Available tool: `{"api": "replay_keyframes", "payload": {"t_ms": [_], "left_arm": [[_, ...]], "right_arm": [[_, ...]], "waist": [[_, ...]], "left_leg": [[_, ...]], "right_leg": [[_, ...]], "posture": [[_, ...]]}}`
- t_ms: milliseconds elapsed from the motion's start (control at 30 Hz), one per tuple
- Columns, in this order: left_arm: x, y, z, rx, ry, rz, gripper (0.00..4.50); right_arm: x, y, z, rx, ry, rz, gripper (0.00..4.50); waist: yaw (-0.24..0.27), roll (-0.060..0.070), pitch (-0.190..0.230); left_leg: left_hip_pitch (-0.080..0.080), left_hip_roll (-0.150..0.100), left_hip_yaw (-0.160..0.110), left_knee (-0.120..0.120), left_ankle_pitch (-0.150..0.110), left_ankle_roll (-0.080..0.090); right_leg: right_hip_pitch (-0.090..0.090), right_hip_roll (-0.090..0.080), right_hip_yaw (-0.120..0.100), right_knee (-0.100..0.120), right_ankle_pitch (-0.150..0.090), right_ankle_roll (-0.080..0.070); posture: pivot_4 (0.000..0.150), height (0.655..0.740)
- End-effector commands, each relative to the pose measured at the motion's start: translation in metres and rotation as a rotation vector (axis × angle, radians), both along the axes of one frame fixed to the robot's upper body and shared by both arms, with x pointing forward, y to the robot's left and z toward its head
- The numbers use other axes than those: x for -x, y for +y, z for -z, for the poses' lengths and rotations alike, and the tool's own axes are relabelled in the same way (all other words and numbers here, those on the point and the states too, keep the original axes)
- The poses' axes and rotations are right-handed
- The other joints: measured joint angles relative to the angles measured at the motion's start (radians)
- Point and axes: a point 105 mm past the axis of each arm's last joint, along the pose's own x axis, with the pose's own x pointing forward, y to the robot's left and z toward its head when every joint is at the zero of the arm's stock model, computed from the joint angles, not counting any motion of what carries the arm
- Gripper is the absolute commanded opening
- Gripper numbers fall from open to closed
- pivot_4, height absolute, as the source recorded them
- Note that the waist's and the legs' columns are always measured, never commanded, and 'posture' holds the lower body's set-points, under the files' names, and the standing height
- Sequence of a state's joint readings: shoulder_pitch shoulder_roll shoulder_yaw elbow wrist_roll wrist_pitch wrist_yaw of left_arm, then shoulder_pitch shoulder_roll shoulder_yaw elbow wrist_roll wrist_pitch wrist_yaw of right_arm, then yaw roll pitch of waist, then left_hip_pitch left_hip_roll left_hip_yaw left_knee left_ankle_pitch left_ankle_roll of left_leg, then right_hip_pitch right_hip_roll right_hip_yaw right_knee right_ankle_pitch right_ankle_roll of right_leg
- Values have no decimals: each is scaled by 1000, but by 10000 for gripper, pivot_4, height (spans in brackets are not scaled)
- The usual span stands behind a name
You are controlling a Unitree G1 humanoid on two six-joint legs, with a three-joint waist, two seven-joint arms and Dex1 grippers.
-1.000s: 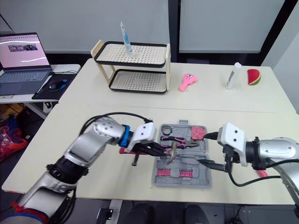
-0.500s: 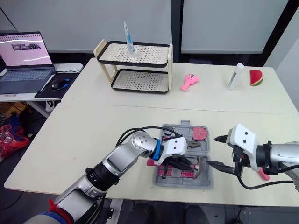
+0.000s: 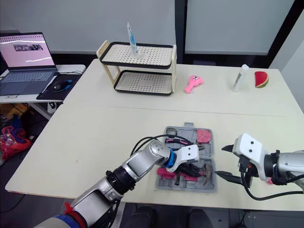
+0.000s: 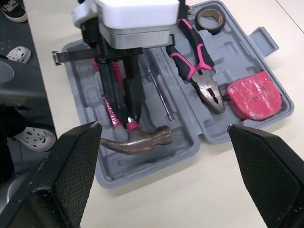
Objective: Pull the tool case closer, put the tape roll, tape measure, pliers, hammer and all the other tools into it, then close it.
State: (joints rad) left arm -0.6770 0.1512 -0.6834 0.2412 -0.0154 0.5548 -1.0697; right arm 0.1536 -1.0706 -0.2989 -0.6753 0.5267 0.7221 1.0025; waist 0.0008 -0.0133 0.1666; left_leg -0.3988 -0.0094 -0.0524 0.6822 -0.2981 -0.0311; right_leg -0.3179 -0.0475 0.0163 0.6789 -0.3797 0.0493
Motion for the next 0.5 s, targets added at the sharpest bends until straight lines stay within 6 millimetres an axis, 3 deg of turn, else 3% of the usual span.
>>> {"api": "replay_keyframes", "payload": {"t_ms": [33,500], "left_arm": [[-5,-8,-10,26,-49,18,594],[-11,-15,-5,5,-60,19,594]], "right_arm": [[2,0,-9,22,-33,-6,45000],[3,1,-8,15,-40,10,45000]], "waist": [[0,0,0],[0,0,0]], "left_leg": [[0,0,0,0,0,0],[0,0,0,0,0,0]], "right_leg": [[0,0,0,0,0,0],[0,0,0,0,0,0]], "posture": [[1500,7400],[1500,7400]]}}
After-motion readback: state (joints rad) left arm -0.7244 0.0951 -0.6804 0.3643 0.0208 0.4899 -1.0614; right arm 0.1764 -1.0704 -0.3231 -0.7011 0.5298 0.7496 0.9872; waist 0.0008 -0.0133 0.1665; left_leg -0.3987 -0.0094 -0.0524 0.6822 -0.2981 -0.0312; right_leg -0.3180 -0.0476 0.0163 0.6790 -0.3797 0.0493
